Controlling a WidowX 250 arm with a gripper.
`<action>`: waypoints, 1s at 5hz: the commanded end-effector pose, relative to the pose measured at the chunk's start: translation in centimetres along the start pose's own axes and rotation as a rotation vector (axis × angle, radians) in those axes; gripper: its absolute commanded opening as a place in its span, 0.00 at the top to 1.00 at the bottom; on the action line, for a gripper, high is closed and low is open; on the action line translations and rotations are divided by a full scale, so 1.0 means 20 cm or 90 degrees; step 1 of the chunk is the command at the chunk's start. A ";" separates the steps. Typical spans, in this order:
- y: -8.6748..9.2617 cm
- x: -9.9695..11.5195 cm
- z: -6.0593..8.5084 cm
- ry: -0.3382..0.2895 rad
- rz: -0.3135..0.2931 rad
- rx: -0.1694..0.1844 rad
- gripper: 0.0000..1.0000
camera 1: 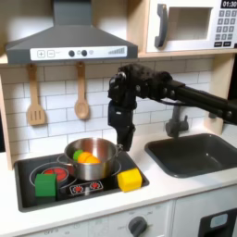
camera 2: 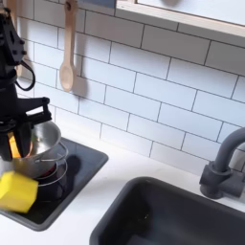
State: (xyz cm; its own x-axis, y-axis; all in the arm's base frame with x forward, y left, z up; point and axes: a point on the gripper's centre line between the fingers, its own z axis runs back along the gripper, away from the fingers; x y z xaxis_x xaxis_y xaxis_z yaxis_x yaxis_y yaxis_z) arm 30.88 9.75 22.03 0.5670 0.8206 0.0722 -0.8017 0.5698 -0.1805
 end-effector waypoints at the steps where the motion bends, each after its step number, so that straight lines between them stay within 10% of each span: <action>1: 0.00 0.00 -0.05 -0.008 -0.028 0.027 0.11; 4: -0.20 -0.10 -0.04 -0.018 -0.184 0.029 0.00; 5: -0.18 -0.08 0.00 -0.040 -0.174 0.028 0.00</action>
State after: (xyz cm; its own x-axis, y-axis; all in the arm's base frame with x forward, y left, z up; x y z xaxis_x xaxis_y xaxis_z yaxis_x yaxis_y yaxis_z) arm 32.92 6.17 22.63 0.7585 0.6285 0.1722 -0.6204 0.7773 -0.1045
